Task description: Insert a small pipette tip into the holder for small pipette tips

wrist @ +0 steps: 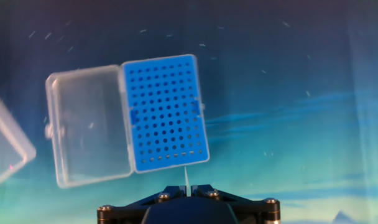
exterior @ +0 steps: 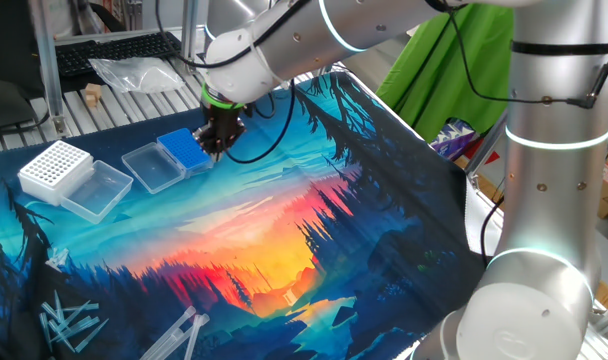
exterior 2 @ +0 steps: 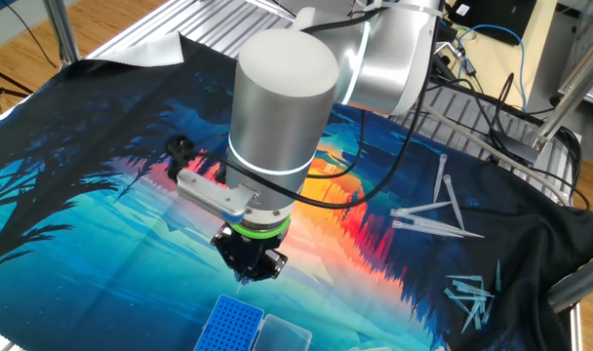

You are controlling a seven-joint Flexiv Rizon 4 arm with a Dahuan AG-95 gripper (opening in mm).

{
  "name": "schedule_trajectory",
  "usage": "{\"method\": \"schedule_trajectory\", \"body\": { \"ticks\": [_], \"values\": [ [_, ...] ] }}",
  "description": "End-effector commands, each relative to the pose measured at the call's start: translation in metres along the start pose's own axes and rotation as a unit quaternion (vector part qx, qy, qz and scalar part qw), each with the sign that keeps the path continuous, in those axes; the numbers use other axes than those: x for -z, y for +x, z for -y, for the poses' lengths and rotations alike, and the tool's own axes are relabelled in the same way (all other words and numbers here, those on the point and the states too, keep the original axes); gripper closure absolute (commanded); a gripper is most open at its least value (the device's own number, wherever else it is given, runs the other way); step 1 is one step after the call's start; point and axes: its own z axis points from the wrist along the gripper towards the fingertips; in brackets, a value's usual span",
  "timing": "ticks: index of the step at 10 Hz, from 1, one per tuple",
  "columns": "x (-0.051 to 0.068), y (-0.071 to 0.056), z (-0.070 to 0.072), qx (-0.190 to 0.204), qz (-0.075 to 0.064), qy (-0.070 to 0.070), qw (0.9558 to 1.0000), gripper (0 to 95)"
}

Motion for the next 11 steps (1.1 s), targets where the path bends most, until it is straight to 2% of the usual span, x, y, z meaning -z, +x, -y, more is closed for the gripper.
{"method": "schedule_trajectory", "body": {
  "ticks": [1,2,4,6,7,8,9,10,11],
  "values": [
    [0.001,0.001,0.000,-0.269,0.000,0.006,0.9631,95.0],
    [0.001,0.001,0.000,-0.308,-0.002,0.006,0.9513,95.0],
    [0.000,0.000,0.000,-0.396,-0.013,0.002,0.9180,95.0],
    [0.000,0.000,-0.001,-0.468,-0.036,-0.008,0.8828,95.0],
    [-0.001,0.000,-0.003,-0.512,-0.049,-0.011,0.8576,95.0],
    [-0.002,0.000,-0.006,-0.542,-0.056,-0.016,0.8384,95.0],
    [-0.003,0.001,-0.008,-0.559,-0.062,-0.018,0.8270,95.0],
    [-0.004,0.003,-0.010,-0.561,-0.065,-0.015,0.8249,95.0],
    [-0.007,0.006,-0.015,-0.567,-0.066,-0.015,0.8209,95.0]
  ]
}}
